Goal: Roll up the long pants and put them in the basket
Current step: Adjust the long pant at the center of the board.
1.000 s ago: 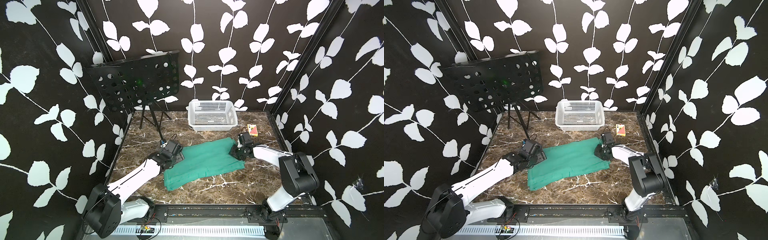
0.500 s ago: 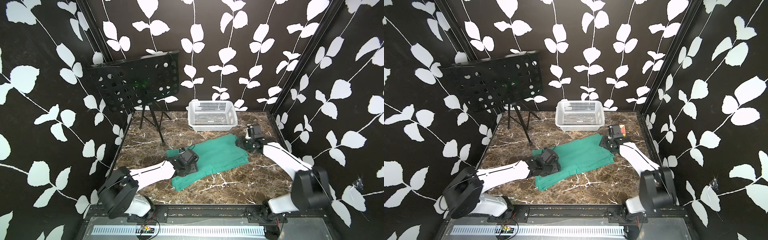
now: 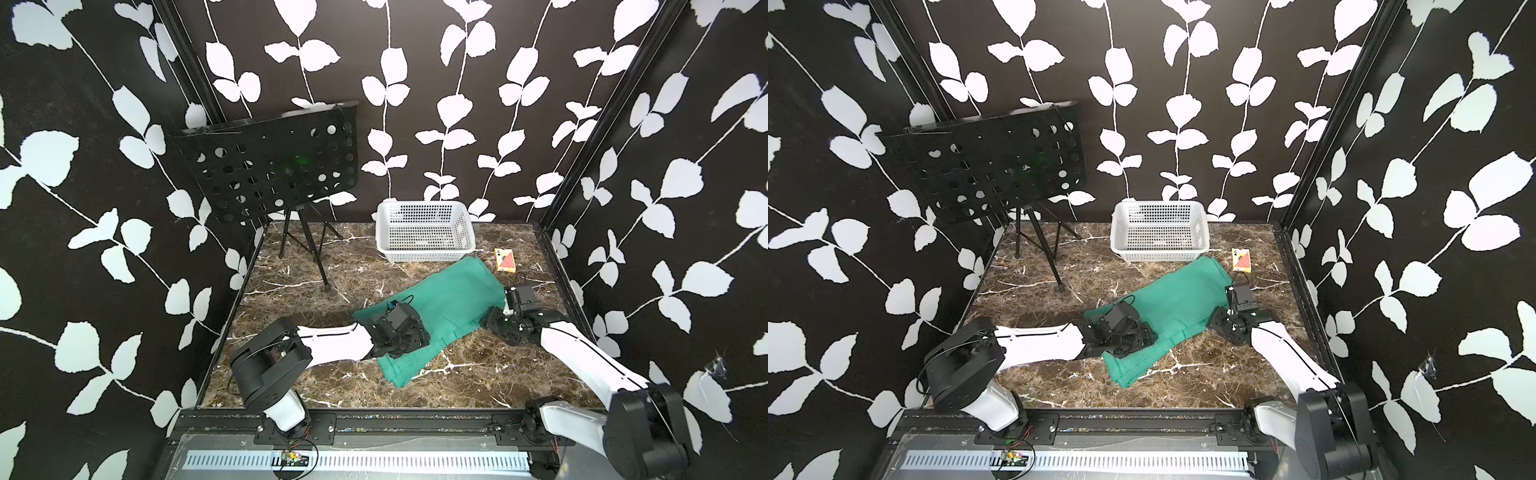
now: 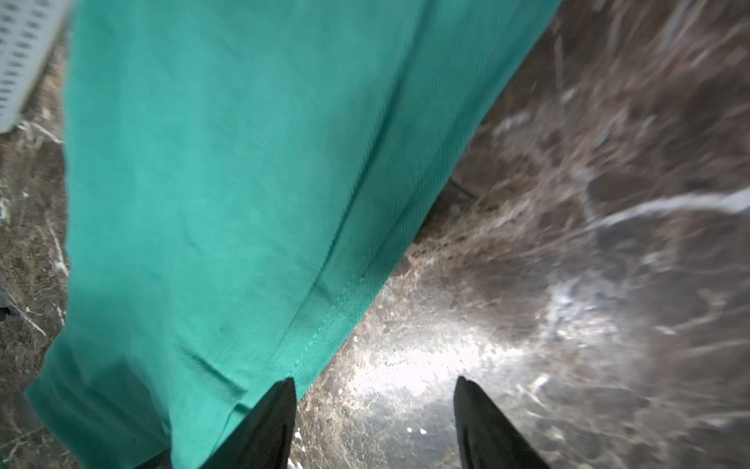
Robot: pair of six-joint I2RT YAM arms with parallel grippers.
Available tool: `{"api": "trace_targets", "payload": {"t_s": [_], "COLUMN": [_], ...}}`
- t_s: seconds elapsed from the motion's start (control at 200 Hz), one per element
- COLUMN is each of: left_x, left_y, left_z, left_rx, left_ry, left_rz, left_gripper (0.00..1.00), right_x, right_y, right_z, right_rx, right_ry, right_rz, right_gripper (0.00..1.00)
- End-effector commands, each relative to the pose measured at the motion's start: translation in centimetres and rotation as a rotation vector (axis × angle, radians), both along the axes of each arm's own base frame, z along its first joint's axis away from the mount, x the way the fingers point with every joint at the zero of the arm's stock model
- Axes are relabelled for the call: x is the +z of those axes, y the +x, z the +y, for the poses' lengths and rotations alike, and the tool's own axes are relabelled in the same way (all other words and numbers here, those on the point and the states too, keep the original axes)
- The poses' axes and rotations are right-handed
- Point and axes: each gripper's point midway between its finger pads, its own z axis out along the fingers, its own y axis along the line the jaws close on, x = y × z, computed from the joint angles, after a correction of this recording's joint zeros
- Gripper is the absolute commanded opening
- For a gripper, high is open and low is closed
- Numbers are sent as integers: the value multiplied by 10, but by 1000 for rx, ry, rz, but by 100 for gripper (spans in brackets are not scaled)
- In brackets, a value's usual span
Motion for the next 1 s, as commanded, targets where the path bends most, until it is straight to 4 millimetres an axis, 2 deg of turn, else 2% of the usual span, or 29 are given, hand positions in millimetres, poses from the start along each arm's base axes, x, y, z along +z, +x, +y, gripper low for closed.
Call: {"api": "trace_targets", "payload": {"t_s": [0.0,0.12,0.21,0.31,0.42,0.495,0.55,0.58,0.68,0.86,0.995], "left_x": [45,74,83,90,93,83,71,65,38,-15,-40], "left_y": [12,28,40,61,86,99,102,110,111,91,71], "left_z": [22,59,79,91,96,97,93,99,101,107,131], "left_rx": [-35,1,44,90,122,138,139,168,203,276,335], "left_ry": [118,260,271,220,184,174,157,143,123,46,114], "left_rz": [-159,-298,-329,-354,-372,-333,-288,-265,-192,-14,42], "left_gripper": [81,81,81,81,81,81,81,81,79,73,72], "right_x": [-1,-7,-9,-8,-1,6,11,14,17,19,17], "right_y": [24,43,52,57,53,45,41,40,35,38,49], "right_z": [15,19,14,9,-3,-13,-20,-22,-27,-26,-20], "right_rx": [2,13,-5,-36,-102,-135,-144,-141,-128,-145,-142], "right_ry": [84,81,49,44,19,-13,-46,-59,-97,-79,-49], "right_rz": [-54,-66,-72,-78,-119,-149,-163,-171,-159,-172,-182], "right_gripper": [65,62,59,56,56,58,60,61,61,54,50]}}
